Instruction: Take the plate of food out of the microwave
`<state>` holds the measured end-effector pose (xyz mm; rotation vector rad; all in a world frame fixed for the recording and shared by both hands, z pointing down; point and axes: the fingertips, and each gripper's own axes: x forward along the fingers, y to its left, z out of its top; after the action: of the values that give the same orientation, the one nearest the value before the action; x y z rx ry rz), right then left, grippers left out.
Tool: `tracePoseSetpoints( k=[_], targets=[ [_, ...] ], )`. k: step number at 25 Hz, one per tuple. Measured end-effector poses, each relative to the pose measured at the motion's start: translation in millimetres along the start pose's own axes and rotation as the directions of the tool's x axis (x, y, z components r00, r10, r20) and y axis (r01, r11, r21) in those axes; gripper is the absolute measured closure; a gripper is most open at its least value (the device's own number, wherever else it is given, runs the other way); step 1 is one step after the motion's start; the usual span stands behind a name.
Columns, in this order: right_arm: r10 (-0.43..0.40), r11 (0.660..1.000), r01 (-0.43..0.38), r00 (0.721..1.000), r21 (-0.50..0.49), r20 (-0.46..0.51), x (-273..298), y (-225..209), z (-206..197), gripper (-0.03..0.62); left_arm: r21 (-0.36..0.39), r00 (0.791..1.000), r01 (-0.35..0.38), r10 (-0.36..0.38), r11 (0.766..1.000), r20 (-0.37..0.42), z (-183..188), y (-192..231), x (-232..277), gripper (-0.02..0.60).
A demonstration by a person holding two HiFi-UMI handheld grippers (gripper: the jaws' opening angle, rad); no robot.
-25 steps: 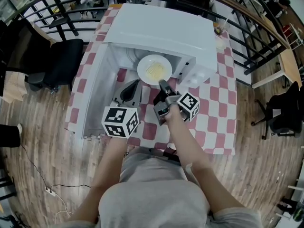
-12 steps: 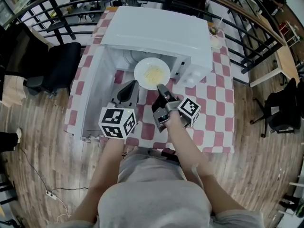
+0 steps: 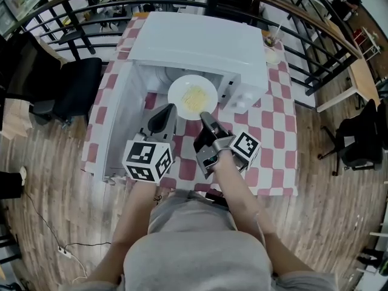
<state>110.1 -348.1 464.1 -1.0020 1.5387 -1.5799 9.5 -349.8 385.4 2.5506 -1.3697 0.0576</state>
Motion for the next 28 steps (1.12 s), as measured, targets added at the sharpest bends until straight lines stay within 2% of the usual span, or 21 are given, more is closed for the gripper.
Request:
tracePoseSetpoints(
  k=[16,21,28],
  targets=[
    [0.063,0.998,-0.063,0.998,-0.012,-0.013,-11.7,40.7,-8.2,0.563,0.015,0.998,0.042,-0.043,0.999,0.043,17.7,-14.1,1.3,0.581],
    [0.087,0.996,-0.087,0.996,-0.026,-0.004,-13.3,52.2,-3.2,0.563,0.002,0.995,0.067,-0.067,0.998,0.08,28.8,-19.2,-1.8,0.581],
    [0.107,0.993,-0.106,0.994,-0.053,0.015,-8.0,63.9,6.1,0.565,0.025,0.992,0.08,-0.082,0.997,0.098,37.0,-22.5,-1.4,0.581]
  ],
)
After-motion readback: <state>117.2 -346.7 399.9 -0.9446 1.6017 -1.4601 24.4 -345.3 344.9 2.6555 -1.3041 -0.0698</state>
